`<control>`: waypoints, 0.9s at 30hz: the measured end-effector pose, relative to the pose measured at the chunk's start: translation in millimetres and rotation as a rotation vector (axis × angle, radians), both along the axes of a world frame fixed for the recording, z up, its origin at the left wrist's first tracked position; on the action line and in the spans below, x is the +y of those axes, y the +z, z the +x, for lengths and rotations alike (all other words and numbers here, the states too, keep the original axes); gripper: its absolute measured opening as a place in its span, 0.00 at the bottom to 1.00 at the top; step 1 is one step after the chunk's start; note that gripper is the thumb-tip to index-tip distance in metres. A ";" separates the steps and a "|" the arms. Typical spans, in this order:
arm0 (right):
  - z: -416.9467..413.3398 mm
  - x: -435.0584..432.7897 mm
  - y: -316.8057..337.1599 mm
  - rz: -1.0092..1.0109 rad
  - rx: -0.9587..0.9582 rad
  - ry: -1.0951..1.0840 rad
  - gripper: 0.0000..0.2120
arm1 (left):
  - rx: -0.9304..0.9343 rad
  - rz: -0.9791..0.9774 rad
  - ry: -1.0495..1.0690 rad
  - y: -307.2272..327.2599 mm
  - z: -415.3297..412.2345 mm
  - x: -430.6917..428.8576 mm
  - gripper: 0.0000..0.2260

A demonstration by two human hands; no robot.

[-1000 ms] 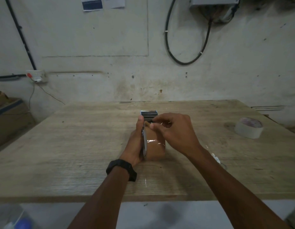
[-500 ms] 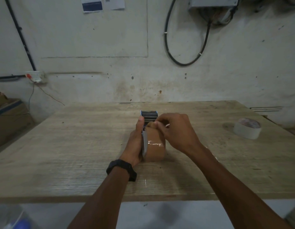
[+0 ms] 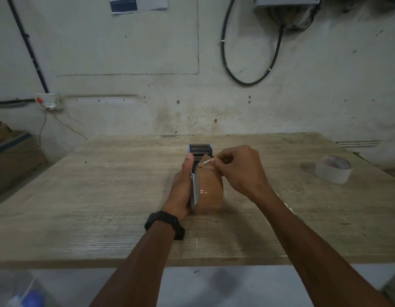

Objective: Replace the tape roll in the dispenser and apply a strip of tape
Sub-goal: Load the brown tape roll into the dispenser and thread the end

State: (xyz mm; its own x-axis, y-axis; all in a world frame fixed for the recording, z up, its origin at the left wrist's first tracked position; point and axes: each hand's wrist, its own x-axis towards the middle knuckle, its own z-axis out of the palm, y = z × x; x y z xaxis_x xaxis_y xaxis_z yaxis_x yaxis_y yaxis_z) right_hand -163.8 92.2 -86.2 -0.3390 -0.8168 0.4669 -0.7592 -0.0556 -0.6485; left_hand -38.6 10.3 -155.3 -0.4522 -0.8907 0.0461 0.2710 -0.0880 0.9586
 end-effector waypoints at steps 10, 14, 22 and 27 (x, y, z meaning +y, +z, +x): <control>-2.6 -7.4 -5.8 0.062 -0.390 -0.019 0.04 | 0.043 -0.021 0.045 -1.3 1.4 -1.8 0.27; -1.2 -5.7 -3.2 0.083 -0.566 -0.002 0.03 | 0.039 -0.022 0.039 -3.8 0.1 -5.3 0.26; -0.9 -6.5 0.0 0.119 -0.672 0.005 0.09 | 0.064 -0.028 -0.013 -3.2 -1.6 -6.2 0.29; -0.3 -9.0 -2.3 0.122 -0.722 0.004 0.04 | 0.031 -0.014 0.018 -5.4 -0.7 -8.2 0.30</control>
